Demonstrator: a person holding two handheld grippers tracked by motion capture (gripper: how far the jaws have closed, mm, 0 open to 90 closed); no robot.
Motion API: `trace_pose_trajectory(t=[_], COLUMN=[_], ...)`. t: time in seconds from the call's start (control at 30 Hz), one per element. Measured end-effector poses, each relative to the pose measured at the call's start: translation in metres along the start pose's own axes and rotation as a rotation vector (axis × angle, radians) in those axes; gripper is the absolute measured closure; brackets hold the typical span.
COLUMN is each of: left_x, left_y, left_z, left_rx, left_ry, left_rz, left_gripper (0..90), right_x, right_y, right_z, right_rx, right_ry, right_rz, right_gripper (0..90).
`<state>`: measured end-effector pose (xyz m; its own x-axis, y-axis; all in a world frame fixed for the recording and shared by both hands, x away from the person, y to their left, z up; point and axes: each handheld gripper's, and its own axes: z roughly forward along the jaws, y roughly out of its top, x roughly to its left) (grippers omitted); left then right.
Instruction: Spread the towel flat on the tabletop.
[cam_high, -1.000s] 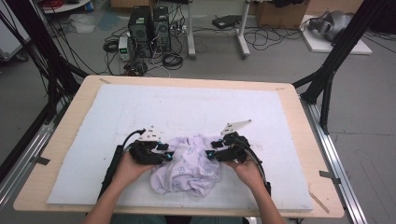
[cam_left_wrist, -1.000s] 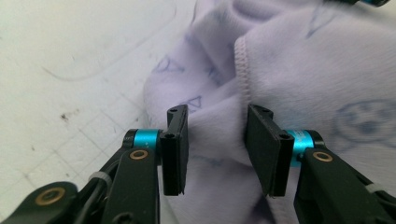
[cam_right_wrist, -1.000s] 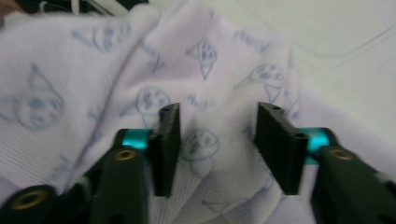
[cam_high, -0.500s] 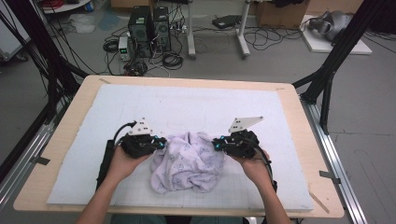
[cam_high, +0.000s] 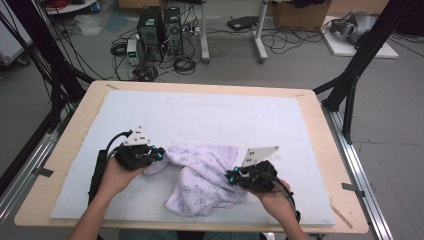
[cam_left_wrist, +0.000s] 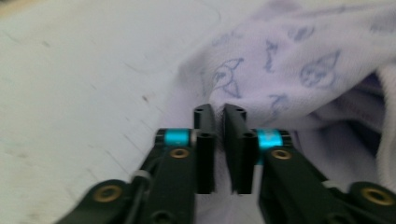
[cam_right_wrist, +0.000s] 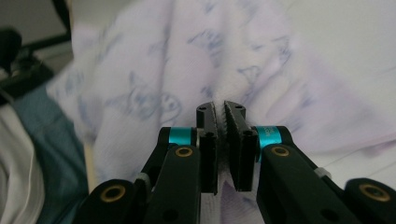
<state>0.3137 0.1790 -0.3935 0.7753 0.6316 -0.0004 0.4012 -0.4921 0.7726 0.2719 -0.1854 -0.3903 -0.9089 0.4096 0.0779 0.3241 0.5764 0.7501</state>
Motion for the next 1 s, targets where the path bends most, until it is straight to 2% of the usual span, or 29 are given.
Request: trace_pose_trajectory(t=[0.07, 0.1, 0.17, 0.23, 0.3, 0.37, 0.43, 0.5, 0.6, 0.67, 0.73, 0.77, 0.83, 0.87, 0.93, 0.97, 1.0], left_x=[-0.002, -0.002, -0.002, 0.000, 0.003, 0.005, 0.006, 0.009, 0.016, 0.017, 0.016, 0.016, 0.017, 0.018, 0.019, 0.019, 0.020], left_y=[-0.004, -0.004, -0.004, -0.006, -0.009, -0.015, -0.021, -0.028, -0.035, -0.036, -0.035, -0.034, -0.034, -0.033, -0.031, -0.029, -0.026], left_z=[0.004, 0.004, 0.001, -0.002, -0.002, -0.001, 0.002, 0.006, 0.014, 0.020, 0.023, 0.024, 0.025, 0.026, 0.027, 0.028, 0.029], left_rx=[0.007, -0.003, -0.015, -0.019, -0.006, 0.005, 0.025, 0.045, 0.088, 0.122, 0.113, 0.116, 0.103, 0.101, 0.100, 0.103, 0.104], left_ry=[-0.002, -0.012, -0.004, -0.012, -0.002, 0.005, 0.018, 0.045, 0.065, 0.066, 0.065, 0.053, 0.038, 0.025, 0.023, 0.028, 0.033], left_rz=[-0.018, -0.025, -0.042, -0.059, -0.082, -0.110, -0.122, -0.130, -0.164, -0.158, -0.146, -0.143, -0.146, -0.144, -0.124, -0.117, -0.105], left_gripper=[62.3, 58.5, 49.8, 47.1, 45.6, 44.4, 44.7, 47.4, 52.1, 57.7, 62.8, 67.8, 71.6, 74.2, 82.7, 84.0, 84.8], right_x=[0.003, 0.003, 0.000, -0.008, -0.018, -0.031, -0.046, -0.060, -0.075, -0.082, -0.088, -0.089, -0.092, -0.093, -0.094, -0.096, -0.099], right_y=[-0.009, -0.010, -0.006, 0.003, 0.012, 0.019, 0.021, 0.020, 0.016, 0.015, 0.013, 0.012, 0.011, 0.010, 0.012, 0.011, 0.010], right_z=[0.010, 0.010, 0.002, -0.013, -0.026, -0.029, -0.020, 0.001, 0.029, 0.044, 0.053, 0.057, 0.066, 0.068, 0.068, 0.067, 0.066], right_rx=[0.036, 0.025, -0.013, -0.077, -0.125, -0.134, -0.116, -0.047, 0.027, 0.080, 0.098, 0.109, 0.138, 0.126, 0.137, 0.134, 0.130], right_ry=[0.042, 0.059, 0.066, 0.032, -0.010, -0.053, -0.099, -0.124, -0.117, -0.160, -0.171, -0.175, -0.173, -0.183, -0.216, -0.215, -0.173], right_rz=[0.001, -0.002, 0.017, 0.027, 0.038, 0.057, 0.082, 0.099, 0.124, 0.114, 0.128, 0.131, 0.136, 0.130, 0.130, 0.135, 0.169], right_gripper=[82.5, 77.9, 69.4, 62.7, 59.6, 57.1, 55.6, 54.5, 51.7, 51.1, 51.0, 51.6, 54.7, 61.4, 77.1, 86.0, 87.4])
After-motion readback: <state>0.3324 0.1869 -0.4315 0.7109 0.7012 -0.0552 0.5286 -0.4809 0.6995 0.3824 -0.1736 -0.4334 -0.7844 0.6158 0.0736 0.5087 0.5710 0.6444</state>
